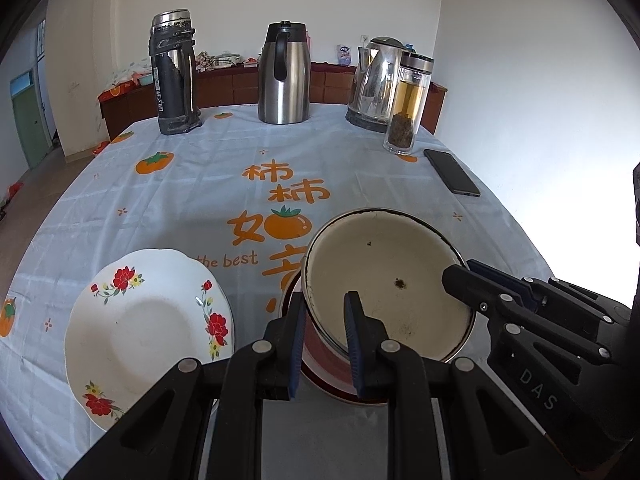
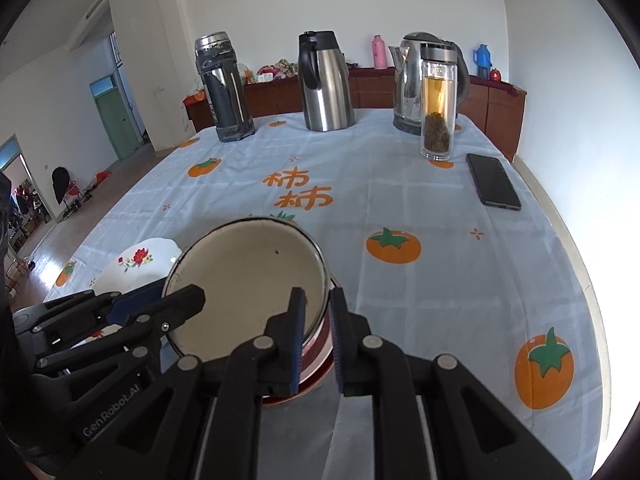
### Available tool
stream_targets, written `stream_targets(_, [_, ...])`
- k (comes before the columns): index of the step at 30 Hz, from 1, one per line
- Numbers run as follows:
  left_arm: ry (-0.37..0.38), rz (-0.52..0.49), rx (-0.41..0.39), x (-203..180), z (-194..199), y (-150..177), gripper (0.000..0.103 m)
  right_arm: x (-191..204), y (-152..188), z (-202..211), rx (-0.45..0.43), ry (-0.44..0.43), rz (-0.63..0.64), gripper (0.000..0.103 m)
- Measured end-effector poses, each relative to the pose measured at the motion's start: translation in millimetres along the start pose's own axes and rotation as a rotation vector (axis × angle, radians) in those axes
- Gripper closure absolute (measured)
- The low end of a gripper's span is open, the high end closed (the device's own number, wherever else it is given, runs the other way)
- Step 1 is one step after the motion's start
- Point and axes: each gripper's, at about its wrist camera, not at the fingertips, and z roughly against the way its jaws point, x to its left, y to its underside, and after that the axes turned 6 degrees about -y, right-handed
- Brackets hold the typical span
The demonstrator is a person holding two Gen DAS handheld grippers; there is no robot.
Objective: Organize plates and bowls
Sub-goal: 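Lift the enamel bowl with both tools over the pink bowl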
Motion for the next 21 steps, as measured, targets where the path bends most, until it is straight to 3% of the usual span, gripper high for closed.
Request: stream_targets(21, [-0.005, -0.004, 0.029, 1.1, -10.4, 4.4, 0.082, 0.5, 4.3, -6.3, 0.025, 0.0, 0.0, 0.089])
